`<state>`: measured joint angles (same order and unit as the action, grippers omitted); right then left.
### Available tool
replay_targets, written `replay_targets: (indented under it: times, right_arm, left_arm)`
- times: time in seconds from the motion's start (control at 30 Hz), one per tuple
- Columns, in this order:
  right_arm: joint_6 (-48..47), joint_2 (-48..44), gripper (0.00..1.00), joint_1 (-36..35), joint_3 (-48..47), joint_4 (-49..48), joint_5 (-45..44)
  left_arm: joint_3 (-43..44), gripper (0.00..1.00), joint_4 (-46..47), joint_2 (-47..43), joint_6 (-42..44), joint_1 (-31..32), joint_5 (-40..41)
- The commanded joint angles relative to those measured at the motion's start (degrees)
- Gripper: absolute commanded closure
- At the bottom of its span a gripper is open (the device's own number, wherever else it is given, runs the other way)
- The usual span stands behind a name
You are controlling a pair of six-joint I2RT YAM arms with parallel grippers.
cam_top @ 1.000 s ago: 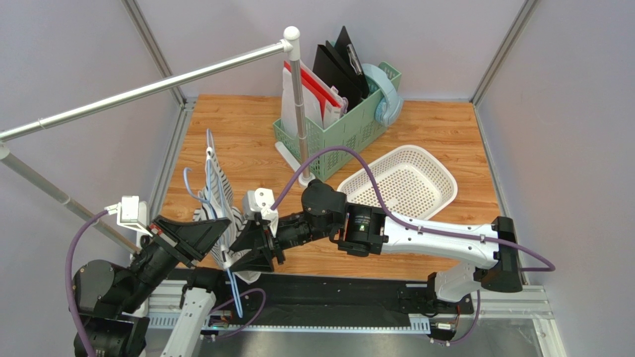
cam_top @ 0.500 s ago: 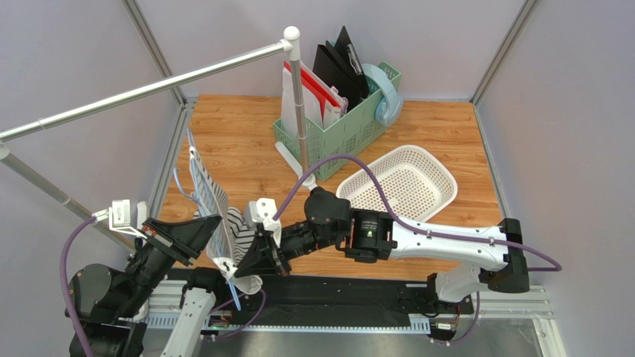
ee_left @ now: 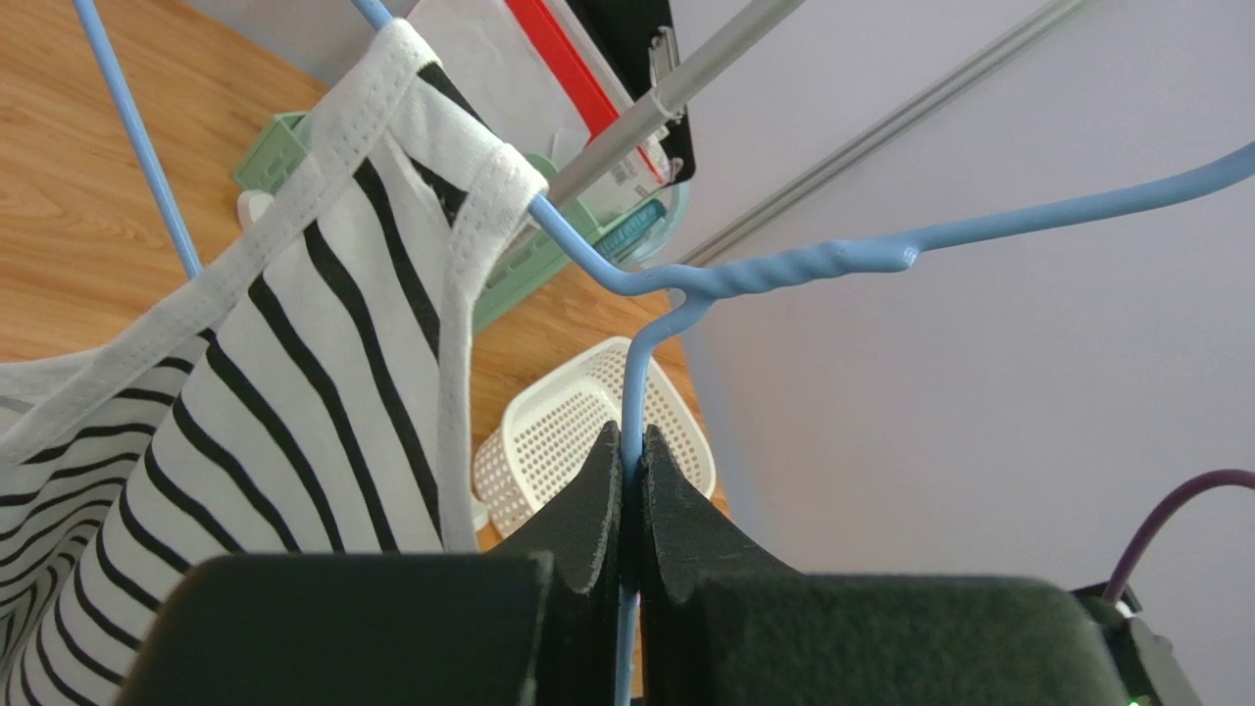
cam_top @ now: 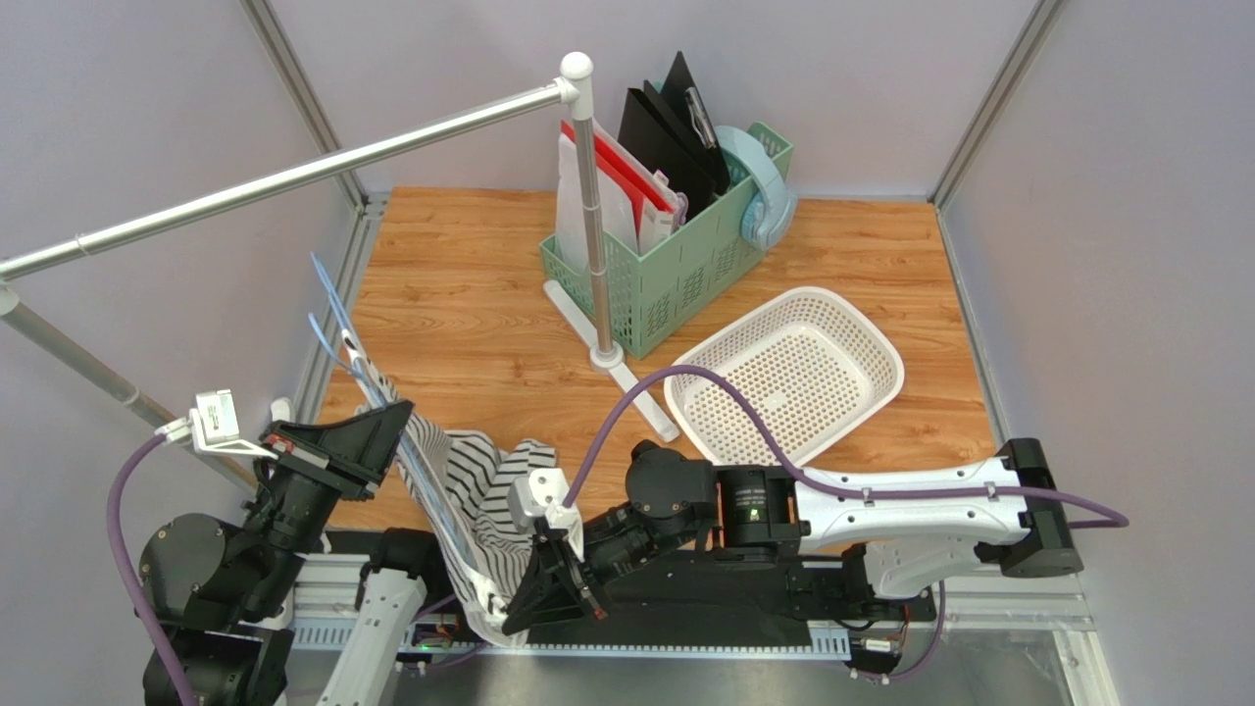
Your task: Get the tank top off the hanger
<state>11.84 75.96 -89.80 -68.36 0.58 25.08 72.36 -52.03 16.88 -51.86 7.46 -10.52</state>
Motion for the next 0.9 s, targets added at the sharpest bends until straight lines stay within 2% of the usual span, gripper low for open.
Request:
replay_targets:
  times: [0.0,0.23,0.53,0.63,0.87]
  right_arm:
    - [4.9,-0.1,1.0,-0.6,2.3,-6.6,-0.6]
    - [5.3,0.6,1.0,-0.6,4.6,-7.1,-2.9]
    - [6.3,3.8,1.0,0.8,9.4,-8.9,-8.7]
    - [8.9,4.0,1.0,3.7,9.9,-8.7,-9.8]
    - [10.0,1.4,1.0,13.9,6.8,-1.5,-17.1]
  left_arm:
    - [0.3,1.0,5.4,0.4,-1.5,-0.1,2.3]
    - [1.4,1.0,5.3,-0.2,-3.4,-0.1,0.2]
    - [3.1,1.0,7.4,-0.3,-7.4,-0.1,-7.0]
    - [2.9,1.0,8.6,-0.5,-8.8,-0.1,-11.0]
    - [-1.0,1.0,15.8,0.7,-11.2,-0.1,-29.5]
